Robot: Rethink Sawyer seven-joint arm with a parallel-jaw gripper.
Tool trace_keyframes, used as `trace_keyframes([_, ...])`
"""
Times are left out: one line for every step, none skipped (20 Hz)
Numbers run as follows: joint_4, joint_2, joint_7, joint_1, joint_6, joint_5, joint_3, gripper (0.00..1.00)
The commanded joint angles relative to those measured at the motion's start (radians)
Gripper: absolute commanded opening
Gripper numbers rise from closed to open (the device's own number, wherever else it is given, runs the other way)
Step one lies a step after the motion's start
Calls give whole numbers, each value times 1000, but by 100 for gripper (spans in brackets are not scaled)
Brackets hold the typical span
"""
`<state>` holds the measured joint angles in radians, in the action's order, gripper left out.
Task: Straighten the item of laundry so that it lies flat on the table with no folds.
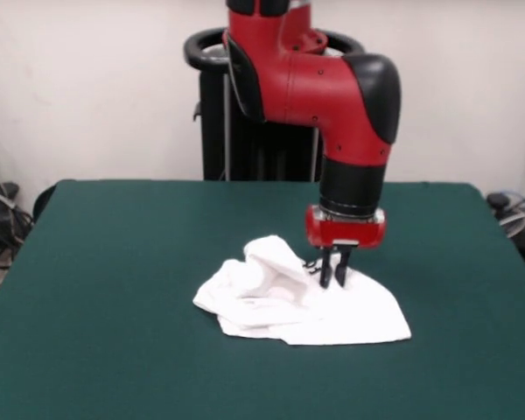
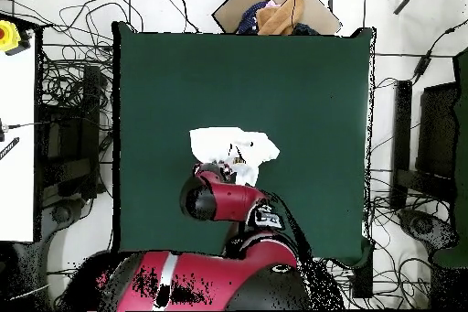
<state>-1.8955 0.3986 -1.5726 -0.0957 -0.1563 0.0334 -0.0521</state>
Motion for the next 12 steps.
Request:
trace_keyframes([42,-16,-211,84,100,-109,-20,0])
trace_keyframes([17,24,-216,93,137,-119,-22,0])
trace_keyframes([-12,70,-224,109,182,-132,-27,0])
trace_keyframes([-41,123,-231,127,233,-145,-32,0])
trace_keyframes([-71,180,-241,146,291,-159,-39,0])
trace_keyframes([-99,235,-251,162,352,-171,-44,0])
trace_keyframes([-120,285,-259,175,413,-181,-49,0])
trace_keyframes([-139,331,-269,186,471,-189,-52,0])
trace_keyframes([-156,370,-279,199,514,-195,-59,0])
trace_keyframes([-166,400,-283,215,548,-197,-73,0])
trace_keyframes([-174,425,-286,231,573,-198,-89,0])
trace_keyframes([-185,448,-285,236,595,-197,-95,0])
